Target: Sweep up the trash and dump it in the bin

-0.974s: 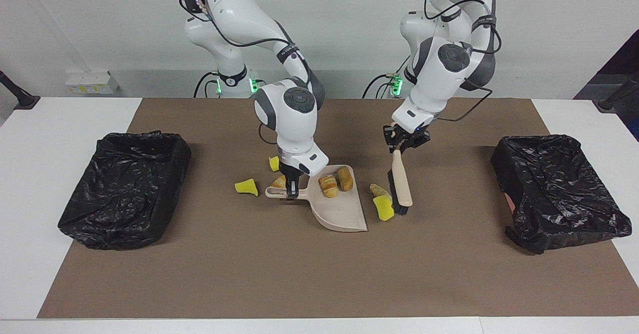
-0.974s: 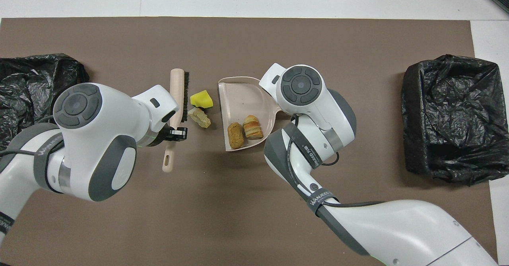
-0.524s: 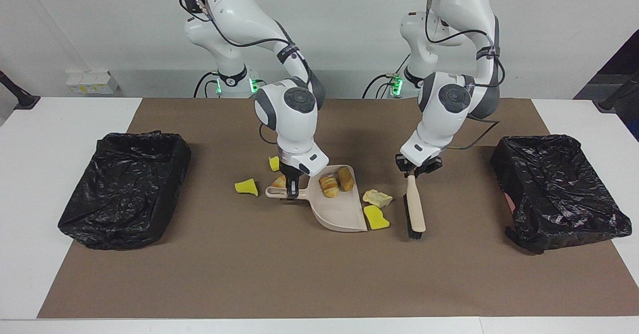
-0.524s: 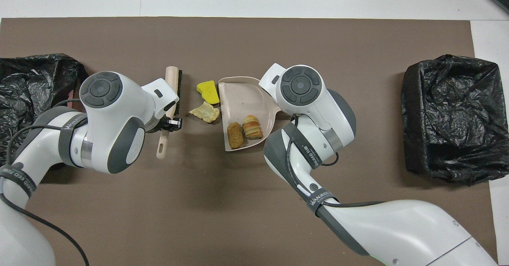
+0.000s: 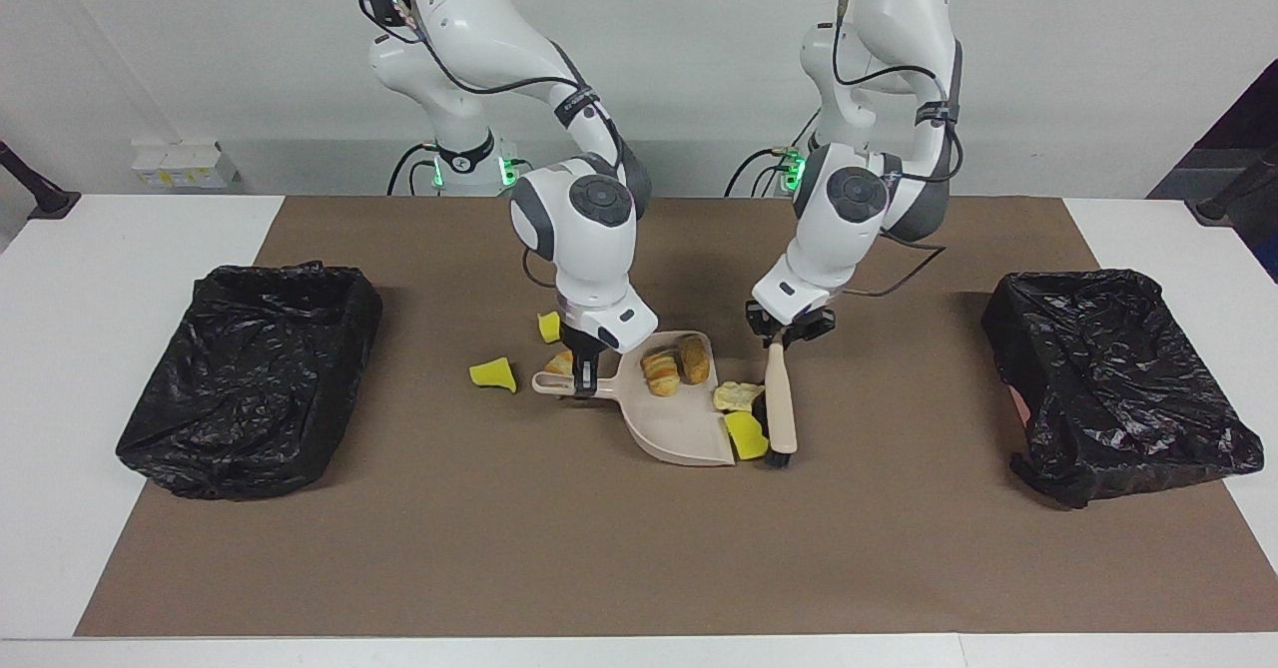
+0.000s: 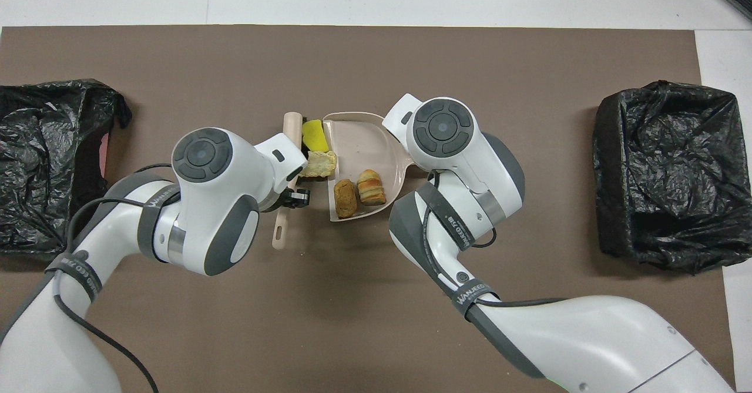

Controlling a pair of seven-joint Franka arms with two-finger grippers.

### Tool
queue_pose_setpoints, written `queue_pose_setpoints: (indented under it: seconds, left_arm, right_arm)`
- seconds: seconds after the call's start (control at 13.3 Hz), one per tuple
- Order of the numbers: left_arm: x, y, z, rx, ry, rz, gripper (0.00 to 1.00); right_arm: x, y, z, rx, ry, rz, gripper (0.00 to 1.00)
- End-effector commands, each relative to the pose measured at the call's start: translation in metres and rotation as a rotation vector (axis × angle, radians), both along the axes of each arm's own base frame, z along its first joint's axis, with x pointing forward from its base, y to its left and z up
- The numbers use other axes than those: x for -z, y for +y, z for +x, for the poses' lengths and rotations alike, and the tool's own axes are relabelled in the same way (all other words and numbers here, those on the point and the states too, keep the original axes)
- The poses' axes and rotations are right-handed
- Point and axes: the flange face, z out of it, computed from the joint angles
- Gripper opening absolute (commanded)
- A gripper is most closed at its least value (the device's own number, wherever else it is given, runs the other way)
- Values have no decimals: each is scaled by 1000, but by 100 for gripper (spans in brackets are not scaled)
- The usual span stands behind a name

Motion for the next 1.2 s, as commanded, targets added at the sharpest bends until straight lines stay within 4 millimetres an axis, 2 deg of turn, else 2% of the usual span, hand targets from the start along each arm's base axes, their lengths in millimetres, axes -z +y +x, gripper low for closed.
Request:
queue_pose_setpoints:
  seconds: [0.0, 0.15, 0.3, 0.45, 0.6, 0.82, 1.12]
  left_arm:
    - [-11, -32, -32, -43, 22, -61, 0]
    - [-16, -57, -45, -57, 39, -102, 0]
    - [-17, -65, -48, -78, 45, -120, 0]
    - [-21, -58, -44, -88, 48, -119, 0]
    - [-46, -49, -42, -102, 43, -126, 0]
    - [-53, -39, -35, -98, 52, -97, 0]
    - [-83, -32, -34, -60, 21, -30, 0]
  right_arm:
    - [13, 2, -6, 31, 0, 7, 0]
    - [16, 0, -7, 34, 5, 17, 0]
    - [17, 0, -9, 40, 10, 15, 0]
    - [19, -6, -8, 32, 17, 11, 0]
    - [22, -20, -2, 19, 34, 23, 0]
    - [17, -18, 2, 45, 38, 74, 0]
    - [-16, -22, 9, 54, -2, 94, 0]
